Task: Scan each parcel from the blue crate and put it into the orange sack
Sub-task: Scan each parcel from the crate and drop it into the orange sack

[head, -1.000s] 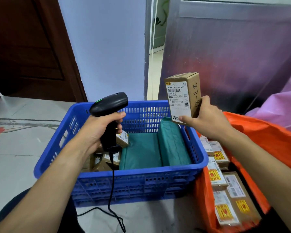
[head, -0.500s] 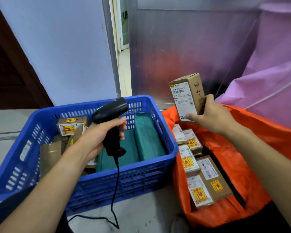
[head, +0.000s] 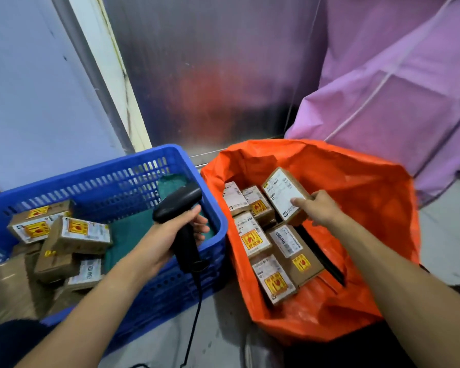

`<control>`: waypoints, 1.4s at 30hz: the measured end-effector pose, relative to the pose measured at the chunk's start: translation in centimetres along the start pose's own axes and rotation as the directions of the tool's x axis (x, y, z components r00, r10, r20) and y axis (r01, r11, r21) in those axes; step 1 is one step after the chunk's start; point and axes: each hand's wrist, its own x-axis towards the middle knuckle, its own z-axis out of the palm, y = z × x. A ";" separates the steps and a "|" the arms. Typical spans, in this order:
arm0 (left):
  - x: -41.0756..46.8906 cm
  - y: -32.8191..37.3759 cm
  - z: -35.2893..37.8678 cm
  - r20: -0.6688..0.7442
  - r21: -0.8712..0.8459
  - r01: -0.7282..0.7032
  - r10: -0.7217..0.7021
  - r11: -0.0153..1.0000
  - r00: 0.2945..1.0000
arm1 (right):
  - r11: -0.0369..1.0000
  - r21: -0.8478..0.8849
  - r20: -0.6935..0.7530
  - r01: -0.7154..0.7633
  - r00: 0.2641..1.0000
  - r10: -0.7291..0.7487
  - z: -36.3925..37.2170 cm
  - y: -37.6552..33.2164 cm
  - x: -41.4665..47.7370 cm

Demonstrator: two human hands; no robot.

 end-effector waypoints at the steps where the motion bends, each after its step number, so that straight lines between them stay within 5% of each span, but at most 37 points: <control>1: 0.3 -0.5 0.5 -0.008 0.017 -0.013 0.013 1.000 1.000 | 0.999 0.032 -0.006 -0.040 0.999 0.040 0.2 0.8 -0.3; 6: 1.5 -2.2 2.7 -0.003 0.083 -0.117 0.118 0.990 0.993 | 0.894 0.324 0.114 -0.308 0.951 0.286 2.6 6.4 -0.8; 10: 2.5 -2.8 3.0 -0.006 0.158 -0.085 0.087 0.984 0.996 | 0.824 0.421 0.093 -0.380 0.921 0.377 4.8 9.8 0.2; 16: 4.2 -3.3 2.2 -0.061 0.146 -0.073 0.082 0.987 0.995 | 0.838 0.403 0.044 -0.369 0.922 0.385 7.4 10.6 1.6; 24: 4.2 -3.5 1.7 -0.071 0.118 -0.060 0.068 0.991 0.995 | 0.895 0.204 0.182 -0.397 0.913 0.364 8.8 10.6 1.9; 31: 2.4 -2.8 1.4 -0.092 0.163 -0.081 0.096 0.983 0.991 | 0.966 -0.170 0.056 -0.197 0.976 0.209 6.9 8.8 1.2; 38: 0.6 -1.1 0.4 -0.108 0.141 -0.111 0.127 0.984 0.986 | 0.976 -0.197 -0.040 0.094 0.994 -0.104 5.0 0.3 -1.1; 42: -0.7 0.1 -0.6 -0.153 0.083 -0.131 0.143 0.988 0.978 | 0.894 -0.298 0.161 0.335 0.941 -0.299 3.9 -7.2 -4.0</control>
